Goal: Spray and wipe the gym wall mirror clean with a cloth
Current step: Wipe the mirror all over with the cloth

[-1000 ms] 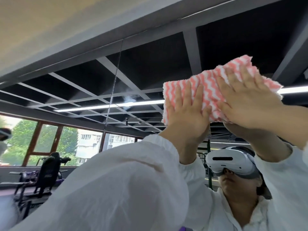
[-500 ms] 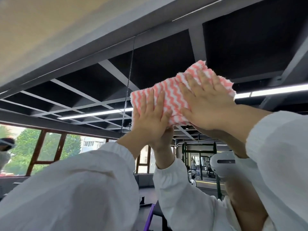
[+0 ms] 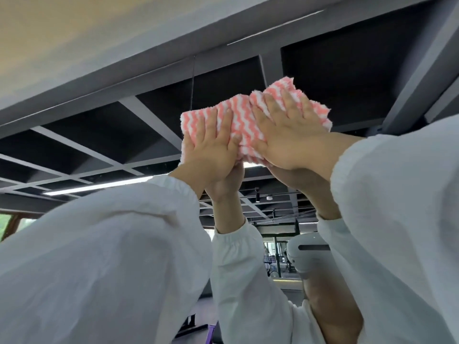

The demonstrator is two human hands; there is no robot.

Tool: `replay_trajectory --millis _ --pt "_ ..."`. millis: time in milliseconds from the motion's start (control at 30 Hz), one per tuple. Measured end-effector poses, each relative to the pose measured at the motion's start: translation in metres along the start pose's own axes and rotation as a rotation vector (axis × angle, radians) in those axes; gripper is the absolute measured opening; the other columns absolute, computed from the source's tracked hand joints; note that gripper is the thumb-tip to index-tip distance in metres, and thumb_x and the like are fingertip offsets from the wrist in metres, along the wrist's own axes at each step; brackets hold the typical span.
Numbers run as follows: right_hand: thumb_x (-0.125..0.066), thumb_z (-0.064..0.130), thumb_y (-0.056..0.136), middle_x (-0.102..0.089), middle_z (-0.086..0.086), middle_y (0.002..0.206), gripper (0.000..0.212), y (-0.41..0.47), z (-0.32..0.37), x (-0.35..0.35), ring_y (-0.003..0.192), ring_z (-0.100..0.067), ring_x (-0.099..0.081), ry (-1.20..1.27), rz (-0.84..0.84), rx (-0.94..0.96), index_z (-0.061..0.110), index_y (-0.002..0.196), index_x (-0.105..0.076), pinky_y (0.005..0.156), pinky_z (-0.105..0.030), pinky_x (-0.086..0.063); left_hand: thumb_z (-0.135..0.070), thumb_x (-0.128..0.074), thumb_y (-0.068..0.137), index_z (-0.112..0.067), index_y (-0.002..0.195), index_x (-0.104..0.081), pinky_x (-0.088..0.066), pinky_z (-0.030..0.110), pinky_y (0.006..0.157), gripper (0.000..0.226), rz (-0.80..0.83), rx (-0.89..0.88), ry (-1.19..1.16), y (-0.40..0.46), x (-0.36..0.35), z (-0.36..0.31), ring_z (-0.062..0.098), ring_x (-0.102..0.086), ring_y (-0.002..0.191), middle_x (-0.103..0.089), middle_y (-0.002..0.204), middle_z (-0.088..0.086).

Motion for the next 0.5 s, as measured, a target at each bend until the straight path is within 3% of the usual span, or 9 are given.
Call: replay_trajectory --millis 367,500 --pt "-0.007 0.056 0.095 0.035 -0.001 0.152 0.07 -0.022 0.005 -0.006 0.139 -0.029 0.031 -0.028 0.069 0.067 0.022 0.142 0.033 0.114 -0.049 0.016 -0.05 -0.005 0.098 -0.029 0.142 0.028 0.013 0.05 0.114 0.06 0.065 -0.02 0.006 -0.032 -0.007 -0.003 0.02 0.023 0.143 0.027 0.155 -0.001" --pt "0.012 0.061 0.086 0.051 0.004 0.134 0.066 -0.047 0.004 -0.009 0.136 -0.026 0.037 -0.041 0.095 0.177 0.025 0.129 0.046 0.111 -0.046 0.022 -0.061 0.022 0.074 -0.026 0.121 0.045 0.013 0.054 0.113 0.063 0.14 -0.097 0.138 -0.063 -0.018 -0.011 0.023 0.033 0.137 0.037 0.15 0.003"
Point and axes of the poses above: each hand's wrist, its own y-axis towards the middle knuckle, its own x-axis out of the back of the hand, z = x × y, the point moved 3 cm from there along y, towards the middle knuckle
